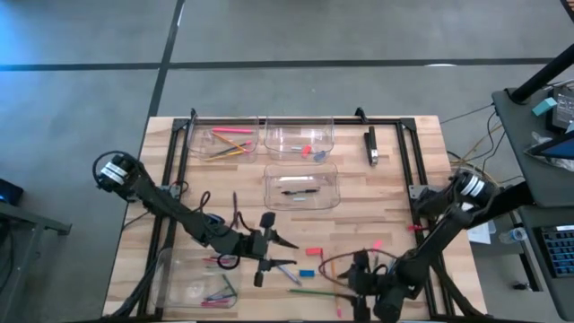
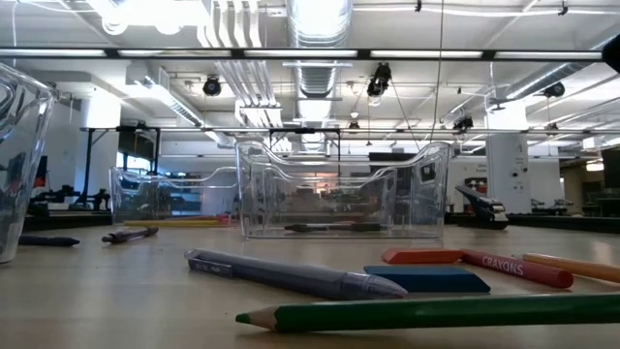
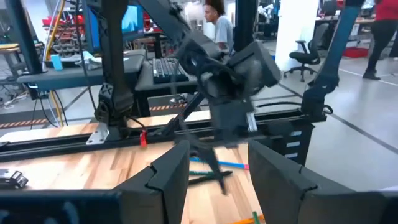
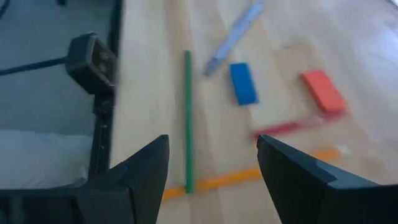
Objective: Sort crayons/erasers/pens/pencils in bins
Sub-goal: Put the green pencil into the top left transparent bin
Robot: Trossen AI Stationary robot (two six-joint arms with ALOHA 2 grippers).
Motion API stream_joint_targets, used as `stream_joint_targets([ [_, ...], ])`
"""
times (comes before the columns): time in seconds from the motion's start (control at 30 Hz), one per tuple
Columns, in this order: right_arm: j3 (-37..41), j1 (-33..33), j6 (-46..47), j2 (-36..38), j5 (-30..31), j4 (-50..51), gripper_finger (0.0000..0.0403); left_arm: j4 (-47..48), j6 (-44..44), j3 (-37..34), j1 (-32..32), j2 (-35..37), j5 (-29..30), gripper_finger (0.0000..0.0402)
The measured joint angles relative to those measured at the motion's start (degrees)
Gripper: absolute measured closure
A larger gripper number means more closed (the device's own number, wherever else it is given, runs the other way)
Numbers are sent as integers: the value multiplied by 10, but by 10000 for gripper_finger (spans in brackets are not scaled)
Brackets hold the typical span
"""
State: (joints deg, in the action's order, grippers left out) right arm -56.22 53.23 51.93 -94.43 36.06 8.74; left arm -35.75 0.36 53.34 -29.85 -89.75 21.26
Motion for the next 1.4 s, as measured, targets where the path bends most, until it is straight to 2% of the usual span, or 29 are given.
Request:
stream_joint_targets([
  [0.13,-25,-7,-40,-42,1,-18,170,2,0,0,0,0,0,253],
  [0.43,-89,-26,-51,-121,-3,-18,170,2,0,0,0,1,0,253],
  [0.67,-139,-41,-86,-164,-32,-18,172,3,0,0,-1,1,0,253],
  [1.23,-148,-49,-36,-195,-51,38,173,3,0,0,-2,2,0,253],
  [1.4,-148,-49,-32,-195,-51,40,205,3,0,0,-2,2,0,253],
])
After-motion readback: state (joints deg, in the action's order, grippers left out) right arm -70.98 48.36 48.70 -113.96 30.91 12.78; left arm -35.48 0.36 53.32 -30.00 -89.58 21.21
